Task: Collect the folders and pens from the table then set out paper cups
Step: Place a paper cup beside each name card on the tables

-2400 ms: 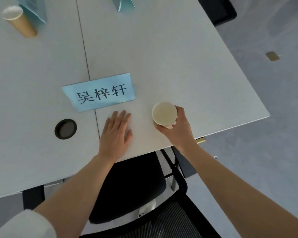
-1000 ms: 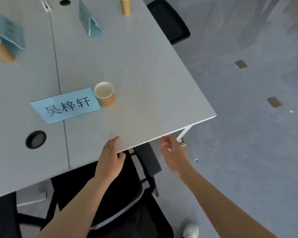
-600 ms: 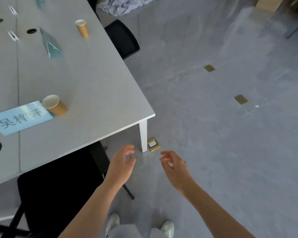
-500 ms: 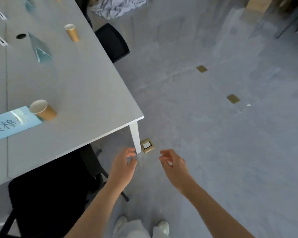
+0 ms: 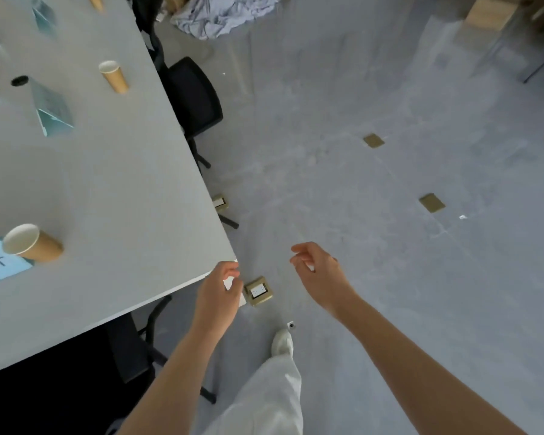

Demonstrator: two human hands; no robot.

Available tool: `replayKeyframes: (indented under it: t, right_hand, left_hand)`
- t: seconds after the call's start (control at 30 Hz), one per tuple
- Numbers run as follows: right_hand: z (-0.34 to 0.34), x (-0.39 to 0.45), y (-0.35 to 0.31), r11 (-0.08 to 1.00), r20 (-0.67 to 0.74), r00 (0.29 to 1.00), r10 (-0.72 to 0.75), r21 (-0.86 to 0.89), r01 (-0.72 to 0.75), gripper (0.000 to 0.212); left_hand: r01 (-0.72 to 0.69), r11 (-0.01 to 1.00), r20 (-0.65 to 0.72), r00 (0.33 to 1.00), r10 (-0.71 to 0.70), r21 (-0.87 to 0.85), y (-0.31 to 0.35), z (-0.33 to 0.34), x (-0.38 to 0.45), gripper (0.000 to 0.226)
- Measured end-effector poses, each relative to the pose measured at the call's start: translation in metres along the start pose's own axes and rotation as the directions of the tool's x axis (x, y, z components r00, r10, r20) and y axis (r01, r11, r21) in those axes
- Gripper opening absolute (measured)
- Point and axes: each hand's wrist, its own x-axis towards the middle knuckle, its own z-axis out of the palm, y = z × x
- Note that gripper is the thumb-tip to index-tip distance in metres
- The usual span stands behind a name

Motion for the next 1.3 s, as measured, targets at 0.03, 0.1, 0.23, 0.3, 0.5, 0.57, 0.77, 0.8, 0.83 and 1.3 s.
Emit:
replayKeyframes:
  t: [0.03, 0.1, 0.23, 0.3, 0.5, 0.57, 0.77, 0.8, 0.83, 1.3]
  right_hand:
    - [-0.005, 0.023, -0.008, 1.0, 0.026, 1.0, -0.002, -0.008, 0.003, 0.023]
    - [-0.011, 0.058, -0.022, 1.0, 0.068, 0.998, -0.01, -0.028, 0.012, 0.024]
    - [-0.022, 0.126, -0.045, 0.998, 0.137, 0.99, -0.028, -0.055, 0.036, 0.023]
    - [-0.029, 0.163, -0.056, 0.996, 0.165, 0.986, -0.04, -0.074, 0.053, 0.023]
    - [-0.046, 0.258, -0.077, 0.989, 0.247, 0.966, -0.081, -0.101, 0.109, 0.024]
    - [-0.052, 0.289, -0.085, 0.985, 0.282, 0.954, -0.106, -0.103, 0.14, 0.025]
    - [-0.079, 0.414, -0.118, 0.97, 0.387, 0.905, -0.175, -0.091, 0.226, 0.031]
    - [-0.084, 0.433, -0.122, 0.966, 0.402, 0.896, -0.187, -0.094, 0.243, 0.031]
    - [-0.091, 0.455, -0.131, 0.963, 0.429, 0.883, -0.189, -0.094, 0.252, 0.031]
    - [-0.057, 0.658, -0.254, 0.854, 0.693, 0.666, -0.277, -0.141, 0.501, 0.031]
  left_hand:
    - [0.017, 1.0, -0.013, 1.0, -0.017, -0.001, 0.008, 0.0, 0.02, 0.028]
    - [0.045, 0.999, -0.03, 0.999, -0.045, 0.019, 0.02, -0.002, 0.05, 0.027]
    - [0.09, 0.995, -0.034, 0.995, -0.089, 0.031, 0.039, -0.004, 0.111, 0.024]
    - [0.127, 0.992, -0.058, 0.99, -0.126, 0.014, 0.053, -0.007, 0.143, 0.023]
    - [0.206, 0.978, -0.155, 0.966, -0.208, -0.028, 0.08, 0.001, 0.223, 0.029]
    - [0.215, 0.975, -0.184, 0.958, -0.221, -0.049, 0.093, 0.005, 0.247, 0.029]
    - [0.278, 0.952, -0.295, 0.905, -0.305, -0.131, 0.145, 0.022, 0.344, 0.021]
    - [0.296, 0.945, -0.306, 0.894, -0.326, -0.142, 0.155, 0.024, 0.358, 0.019]
    - [0.316, 0.933, -0.319, 0.878, -0.355, -0.169, 0.167, 0.027, 0.375, 0.017]
    - [0.416, 0.811, -0.5, 0.64, -0.583, -0.412, 0.194, -0.012, 0.527, 0.027]
